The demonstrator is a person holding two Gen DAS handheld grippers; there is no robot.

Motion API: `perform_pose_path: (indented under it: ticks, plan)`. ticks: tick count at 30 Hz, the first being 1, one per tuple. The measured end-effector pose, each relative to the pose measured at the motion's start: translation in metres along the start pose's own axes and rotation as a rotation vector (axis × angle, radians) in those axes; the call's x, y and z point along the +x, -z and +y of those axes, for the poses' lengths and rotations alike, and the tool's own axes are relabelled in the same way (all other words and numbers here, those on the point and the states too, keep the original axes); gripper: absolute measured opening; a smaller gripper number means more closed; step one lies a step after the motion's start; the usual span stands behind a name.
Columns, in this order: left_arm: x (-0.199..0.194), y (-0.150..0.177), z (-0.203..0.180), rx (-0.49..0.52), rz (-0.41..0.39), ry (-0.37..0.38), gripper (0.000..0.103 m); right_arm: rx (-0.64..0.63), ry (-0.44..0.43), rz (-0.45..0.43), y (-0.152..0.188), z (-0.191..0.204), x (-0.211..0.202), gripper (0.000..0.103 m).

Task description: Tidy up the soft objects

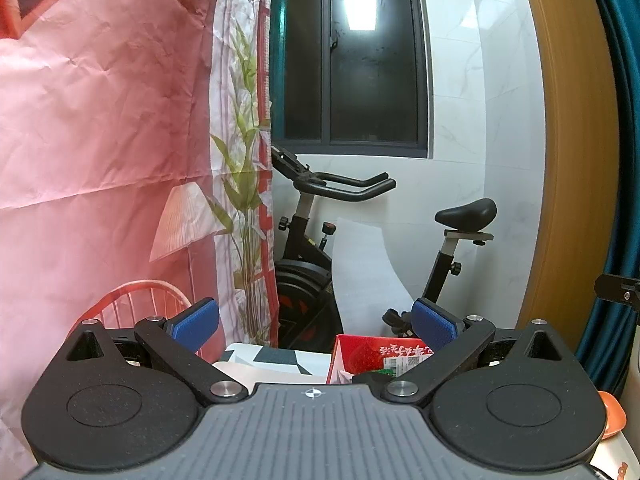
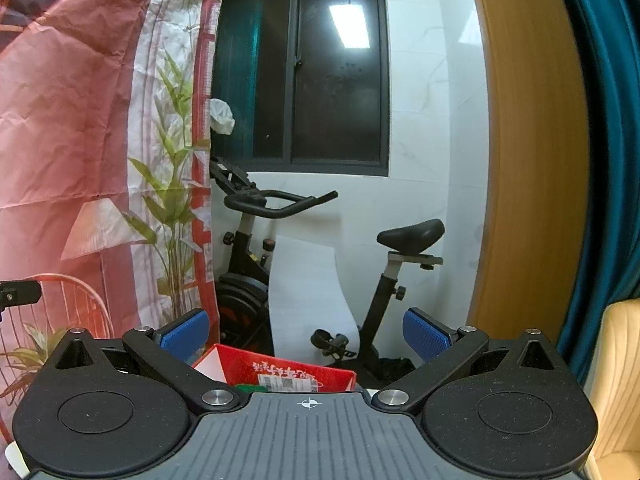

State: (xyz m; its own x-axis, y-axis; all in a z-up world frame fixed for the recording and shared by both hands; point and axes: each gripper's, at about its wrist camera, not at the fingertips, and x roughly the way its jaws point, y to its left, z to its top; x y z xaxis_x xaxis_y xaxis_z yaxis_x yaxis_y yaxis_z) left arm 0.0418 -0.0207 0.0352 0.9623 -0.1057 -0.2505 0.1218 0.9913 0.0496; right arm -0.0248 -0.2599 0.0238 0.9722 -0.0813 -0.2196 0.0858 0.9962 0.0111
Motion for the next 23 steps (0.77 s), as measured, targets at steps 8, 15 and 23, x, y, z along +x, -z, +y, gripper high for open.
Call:
perform_pose_path:
  ticks: [8, 15, 23]
  plan:
    - [0.0001, -0.0011, 0.0009, -0.003, 0.001, -0.001, 0.103, 0.000, -0.001, 0.000, -0.0001, -0.0011, 0.0005, 0.103]
    - [-0.0013, -0.0004, 0.0010, -0.003, -0.003, 0.000, 0.103, 0.001, -0.001, 0.001, -0.0003, -0.0020, 0.0012, 0.103]
    - [-0.0019, -0.0005, 0.0000, -0.004, -0.006, -0.001, 0.103, 0.005, -0.006, -0.003, 0.0007, -0.0030, 0.0014, 0.103]
